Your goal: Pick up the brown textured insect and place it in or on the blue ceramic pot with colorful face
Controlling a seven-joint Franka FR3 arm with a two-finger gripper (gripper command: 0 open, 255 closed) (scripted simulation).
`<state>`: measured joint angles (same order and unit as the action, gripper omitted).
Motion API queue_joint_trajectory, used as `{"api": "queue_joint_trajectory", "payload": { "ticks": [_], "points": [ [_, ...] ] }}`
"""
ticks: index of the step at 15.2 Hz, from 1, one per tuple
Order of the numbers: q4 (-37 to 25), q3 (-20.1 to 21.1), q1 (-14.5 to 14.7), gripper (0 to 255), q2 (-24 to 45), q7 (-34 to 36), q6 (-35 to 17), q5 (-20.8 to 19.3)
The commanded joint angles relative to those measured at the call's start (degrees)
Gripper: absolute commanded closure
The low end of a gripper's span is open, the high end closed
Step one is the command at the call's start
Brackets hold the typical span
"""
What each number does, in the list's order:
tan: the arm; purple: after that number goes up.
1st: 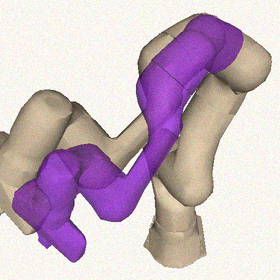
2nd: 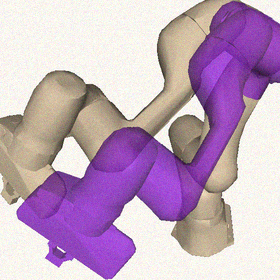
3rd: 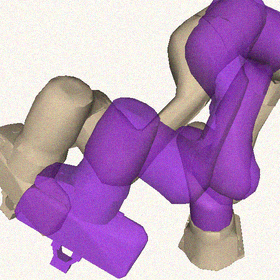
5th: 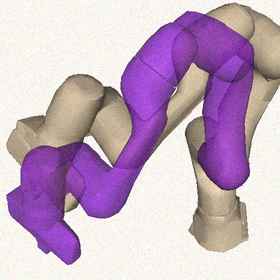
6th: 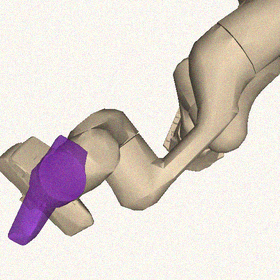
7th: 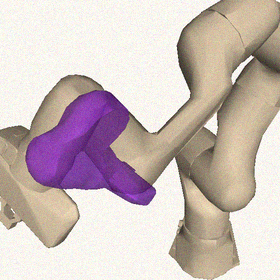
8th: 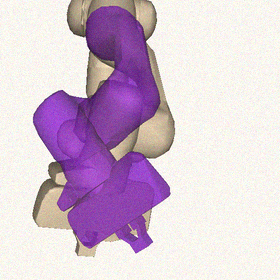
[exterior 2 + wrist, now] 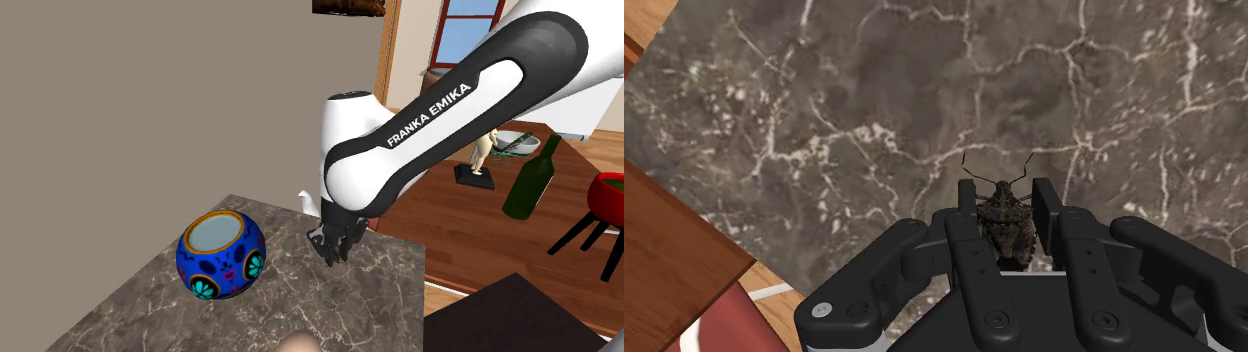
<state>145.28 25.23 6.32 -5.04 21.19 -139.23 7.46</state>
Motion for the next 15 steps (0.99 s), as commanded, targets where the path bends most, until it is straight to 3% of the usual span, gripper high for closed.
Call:
{"api": "queue_joint_trajectory", "payload": {
  "ticks": [1,15],
  "points": [
    [-0.4,-0.2,0.1,255,-1.6,-0.6,1.9,0.7],
    [-5.0,-1.6,0.5,255,-9.6,-2.1,14.3,2.9]
  ]
}}
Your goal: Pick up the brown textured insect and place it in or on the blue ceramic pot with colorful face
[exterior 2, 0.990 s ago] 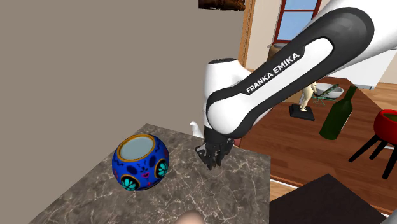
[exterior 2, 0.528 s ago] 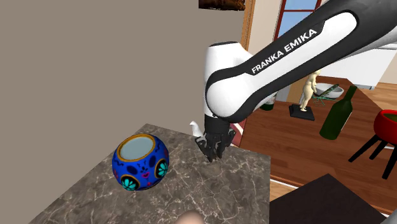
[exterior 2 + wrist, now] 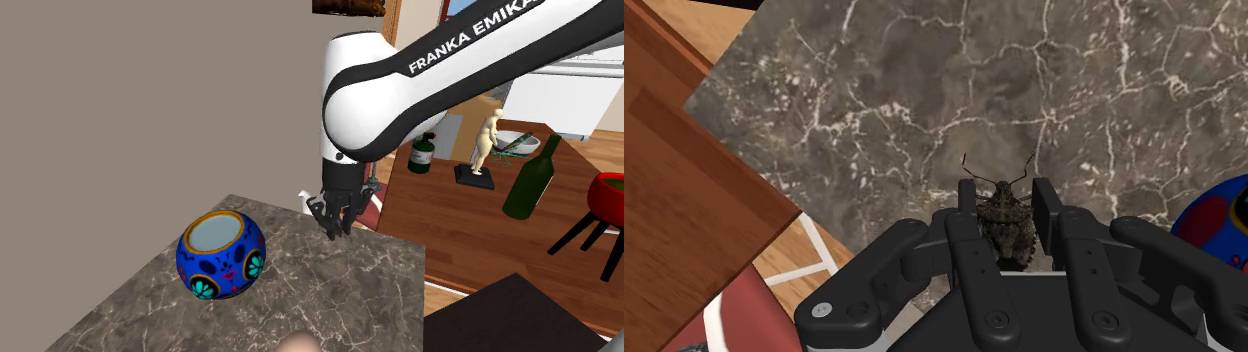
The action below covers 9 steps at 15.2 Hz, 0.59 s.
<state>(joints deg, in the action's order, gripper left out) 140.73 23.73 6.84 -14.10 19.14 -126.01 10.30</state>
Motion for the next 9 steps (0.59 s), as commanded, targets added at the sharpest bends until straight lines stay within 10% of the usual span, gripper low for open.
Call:
{"api": "queue_joint_trajectory", "payload": {
  "ticks": [1,9],
  "points": [
    [-0.9,-0.3,0.0,255,-1.0,-0.1,1.9,0.2],
    [-4.7,-1.2,0.1,255,-4.0,-0.4,8.6,0.4]
  ]
}}
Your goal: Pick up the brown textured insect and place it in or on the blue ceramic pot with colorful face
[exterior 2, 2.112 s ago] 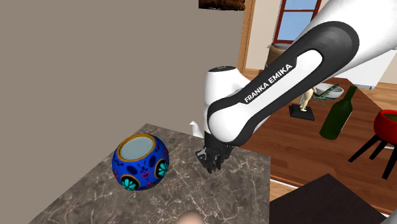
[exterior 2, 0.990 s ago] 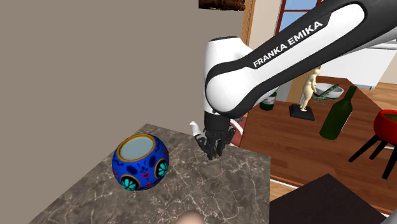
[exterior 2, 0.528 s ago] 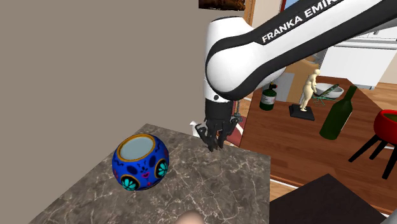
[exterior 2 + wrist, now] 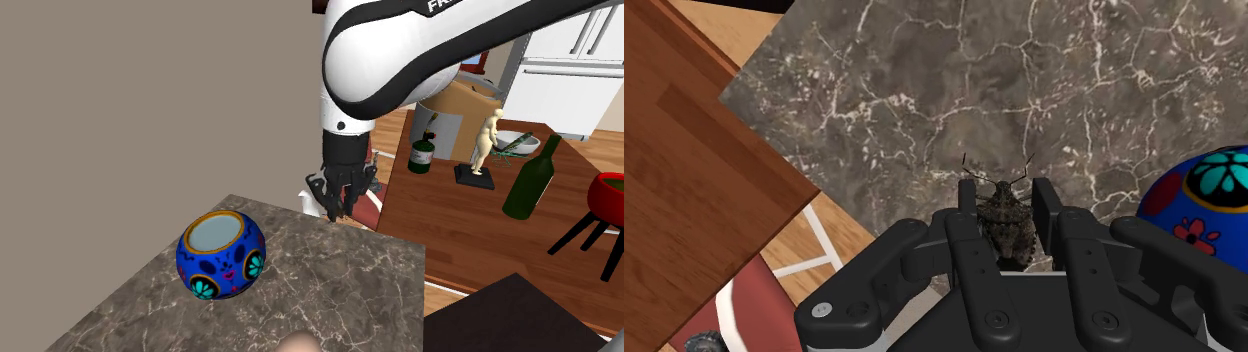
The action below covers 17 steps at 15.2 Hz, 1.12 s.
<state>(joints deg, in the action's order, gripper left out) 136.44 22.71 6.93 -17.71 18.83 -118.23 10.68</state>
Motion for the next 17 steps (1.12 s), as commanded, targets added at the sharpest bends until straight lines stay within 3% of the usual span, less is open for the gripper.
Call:
{"api": "queue_joint_trajectory", "payload": {
  "ticks": [1,13,17],
  "points": [
    [-0.9,-0.3,0.0,255,-0.7,-0.1,1.7,0.0],
    [-7.9,-1.4,-0.2,255,-3.1,0.0,11.0,-0.2],
    [-15.3,2.5,0.3,255,4.5,5.7,10.6,-2.0]
  ]
}}
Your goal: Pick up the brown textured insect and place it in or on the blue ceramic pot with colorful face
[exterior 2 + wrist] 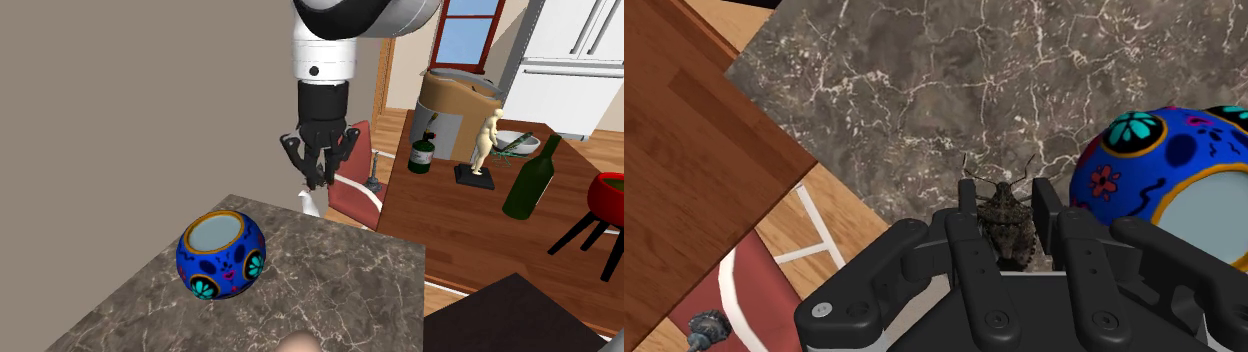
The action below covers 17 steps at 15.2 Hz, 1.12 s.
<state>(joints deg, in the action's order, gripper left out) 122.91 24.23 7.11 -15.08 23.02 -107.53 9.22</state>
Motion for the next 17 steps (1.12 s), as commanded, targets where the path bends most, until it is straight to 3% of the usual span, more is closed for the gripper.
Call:
{"api": "queue_joint_trajectory", "payload": {
  "ticks": [1,8,14,17],
  "points": [
    [-3.8,1.9,0.3,255,3.9,2.9,-0.1,-1.2],
    [-20.2,7.0,3.3,255,19.6,13.8,1.7,-8.6],
    [-38.1,8.3,9.8,255,34.5,21.8,6.7,-16.7],
    [-35.9,8.0,9.7,255,34.5,21.8,4.4,-16.7]
  ]
}}
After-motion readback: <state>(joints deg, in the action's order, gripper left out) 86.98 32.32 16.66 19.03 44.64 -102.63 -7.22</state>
